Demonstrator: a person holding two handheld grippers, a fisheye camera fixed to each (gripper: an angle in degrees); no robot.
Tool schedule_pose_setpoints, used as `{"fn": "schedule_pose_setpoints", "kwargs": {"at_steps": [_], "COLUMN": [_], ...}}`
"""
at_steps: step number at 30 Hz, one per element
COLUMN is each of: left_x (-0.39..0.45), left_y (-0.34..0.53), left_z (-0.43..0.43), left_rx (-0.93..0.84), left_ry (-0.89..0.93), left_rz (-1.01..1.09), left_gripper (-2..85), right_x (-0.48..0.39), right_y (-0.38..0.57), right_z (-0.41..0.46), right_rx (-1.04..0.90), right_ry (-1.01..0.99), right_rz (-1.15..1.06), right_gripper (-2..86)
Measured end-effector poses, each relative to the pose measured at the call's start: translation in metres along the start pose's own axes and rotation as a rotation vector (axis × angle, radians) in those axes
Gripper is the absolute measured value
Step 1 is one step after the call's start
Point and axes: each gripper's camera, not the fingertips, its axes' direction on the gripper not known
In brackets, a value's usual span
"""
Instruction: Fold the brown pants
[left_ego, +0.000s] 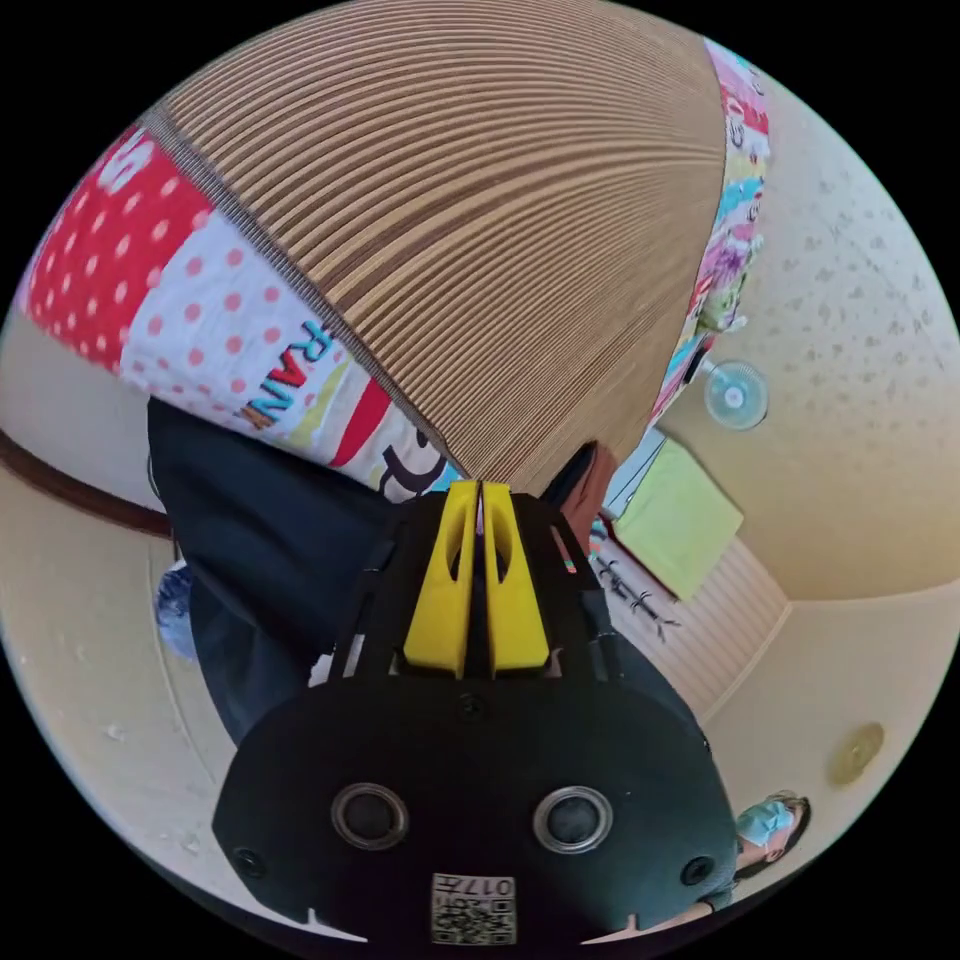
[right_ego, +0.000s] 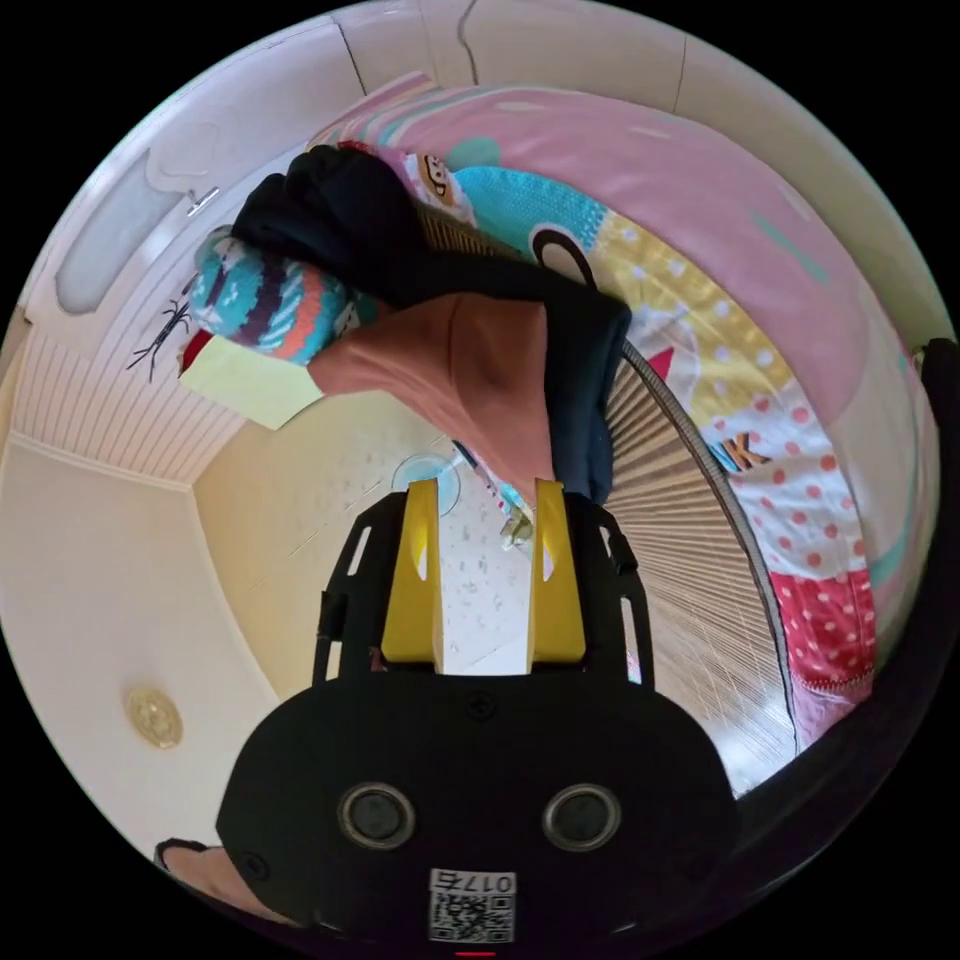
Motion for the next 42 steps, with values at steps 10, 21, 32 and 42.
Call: {"fn": "schedule_pose_setpoints", "kwargs": {"at_steps": [10,21,32,42], "left_x": [-0.039,-0.01,0.12,0.223], "left_y": [0.048,0.02,-0.024,0.028], "left_z": [0.002,0.025,0.096,0.108], "left_rx": [0.255,0.196,-0.088,-0.3], "left_ry": [0.122,-0.066,-0.243,-0.044], "left_rz": [-0.089,0.014,0.603,1.099], "left_gripper": [-1.0,-1.0,-0.9,9.8], "right_x": [0.023,-0.066,-0.227,-0.218], "right_y": [-0.047,0.046,0.316,0.513], "right_z": [-0.025,-0.014,-0.095,-0.237], "right_rx": [-0.234,-0.955,-1.483,-1.892], "right_ry": [0.139,-0.615,-0.769,-1.525], "right_rz": [0.064,-0.522,-1.203,-1.397], "right_gripper": [5.9,-0.3,-0.5,-0.4]}}
